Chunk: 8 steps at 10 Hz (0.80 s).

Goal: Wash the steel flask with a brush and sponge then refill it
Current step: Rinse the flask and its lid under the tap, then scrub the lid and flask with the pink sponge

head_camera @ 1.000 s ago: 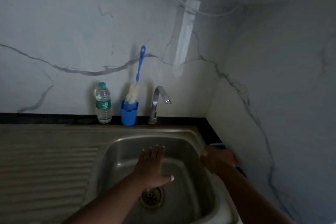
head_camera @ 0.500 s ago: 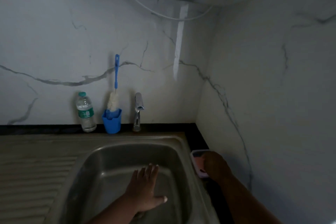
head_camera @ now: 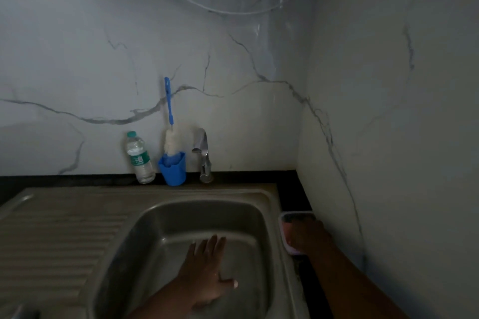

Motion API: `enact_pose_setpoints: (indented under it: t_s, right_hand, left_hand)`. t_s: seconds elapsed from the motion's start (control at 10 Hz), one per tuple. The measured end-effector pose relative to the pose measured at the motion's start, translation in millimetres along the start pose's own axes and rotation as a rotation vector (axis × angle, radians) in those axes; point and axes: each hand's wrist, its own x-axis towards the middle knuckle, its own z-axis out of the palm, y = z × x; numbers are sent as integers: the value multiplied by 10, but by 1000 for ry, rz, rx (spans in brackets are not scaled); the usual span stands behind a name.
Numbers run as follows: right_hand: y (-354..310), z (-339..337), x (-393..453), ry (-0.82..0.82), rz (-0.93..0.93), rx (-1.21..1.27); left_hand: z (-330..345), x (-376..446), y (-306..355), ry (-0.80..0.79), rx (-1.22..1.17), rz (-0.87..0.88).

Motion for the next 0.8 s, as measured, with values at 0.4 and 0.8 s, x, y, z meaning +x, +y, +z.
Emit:
enact_pose_setpoints:
  t_s: [0.4,0.8]
  right_hand:
    - [77,-73,159,31,10,-130]
    - [-2,-503,-159,106,24,-17]
  left_hand:
    - [61,-148,-13,-277,-38,-128]
    - [-36,-274,-486,-172,-127,-256]
